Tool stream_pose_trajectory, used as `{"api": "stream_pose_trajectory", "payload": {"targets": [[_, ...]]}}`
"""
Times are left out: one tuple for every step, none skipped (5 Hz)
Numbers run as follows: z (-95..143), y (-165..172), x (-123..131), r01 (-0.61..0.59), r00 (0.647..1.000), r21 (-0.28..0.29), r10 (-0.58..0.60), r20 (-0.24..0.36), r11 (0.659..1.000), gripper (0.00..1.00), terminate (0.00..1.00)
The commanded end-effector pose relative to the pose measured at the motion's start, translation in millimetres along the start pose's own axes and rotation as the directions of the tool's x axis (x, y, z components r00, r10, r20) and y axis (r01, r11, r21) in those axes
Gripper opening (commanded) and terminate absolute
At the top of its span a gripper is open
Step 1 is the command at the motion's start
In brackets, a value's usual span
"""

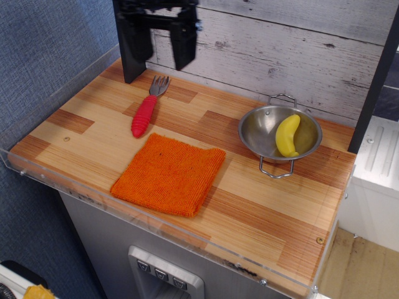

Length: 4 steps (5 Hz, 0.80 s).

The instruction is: Place fork on orange cloth.

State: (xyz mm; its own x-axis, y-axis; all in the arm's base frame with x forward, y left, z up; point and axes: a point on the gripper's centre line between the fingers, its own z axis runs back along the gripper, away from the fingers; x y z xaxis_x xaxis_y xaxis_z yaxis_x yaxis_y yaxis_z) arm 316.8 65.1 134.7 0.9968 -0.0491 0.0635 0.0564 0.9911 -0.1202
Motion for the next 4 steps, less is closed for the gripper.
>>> {"api": "stream_pose_trajectory", "payload": {"targets": [[17,23,-9,-0.12,0.992,0.075,0.117,0.037,0.99,1.0,0.0],[10,33,-20,-0.25,0.968,0.12,0.249,0.022,0.961,1.0,0.0],[3,41,-23,-0.311,0.95,0.162,0.31,0.035,0.936,1.0,0.0],[-5,46,-15,-0.314,0.949,0.176,0.302,0.089,0.933,1.0,0.0]]}}
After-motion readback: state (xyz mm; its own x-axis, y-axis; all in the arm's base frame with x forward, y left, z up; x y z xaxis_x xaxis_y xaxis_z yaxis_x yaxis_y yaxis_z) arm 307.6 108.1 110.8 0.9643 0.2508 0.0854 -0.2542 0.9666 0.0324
